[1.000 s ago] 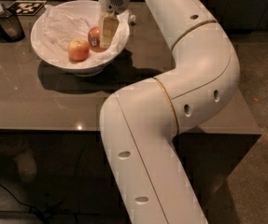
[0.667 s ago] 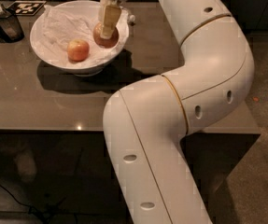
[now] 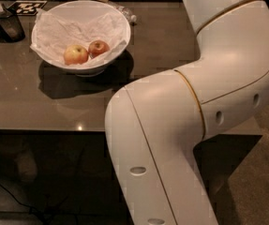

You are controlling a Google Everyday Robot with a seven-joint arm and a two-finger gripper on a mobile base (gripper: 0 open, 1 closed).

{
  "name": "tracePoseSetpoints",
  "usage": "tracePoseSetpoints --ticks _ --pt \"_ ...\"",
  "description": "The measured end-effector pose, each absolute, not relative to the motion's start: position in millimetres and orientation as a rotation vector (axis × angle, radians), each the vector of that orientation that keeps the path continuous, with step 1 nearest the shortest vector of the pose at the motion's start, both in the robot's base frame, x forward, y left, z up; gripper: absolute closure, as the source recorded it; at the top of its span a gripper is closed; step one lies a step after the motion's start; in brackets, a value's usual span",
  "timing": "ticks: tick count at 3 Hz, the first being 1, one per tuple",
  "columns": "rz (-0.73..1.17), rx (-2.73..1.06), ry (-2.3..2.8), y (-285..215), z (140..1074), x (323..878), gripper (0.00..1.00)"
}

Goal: Pick apple from white bowl

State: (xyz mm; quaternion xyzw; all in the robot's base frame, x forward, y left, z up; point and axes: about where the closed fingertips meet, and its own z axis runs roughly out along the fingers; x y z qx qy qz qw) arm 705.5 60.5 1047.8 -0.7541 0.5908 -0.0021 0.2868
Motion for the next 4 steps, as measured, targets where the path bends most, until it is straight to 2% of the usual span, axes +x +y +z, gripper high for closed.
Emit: tracePoseSetpoints --ticks 1,4 --pt "-0.011 -2.0 1.57 64.9 1047.5 711.2 0.81" --pt "-0.013 -1.992 1.565 67.9 1046.7 714.9 0.11"
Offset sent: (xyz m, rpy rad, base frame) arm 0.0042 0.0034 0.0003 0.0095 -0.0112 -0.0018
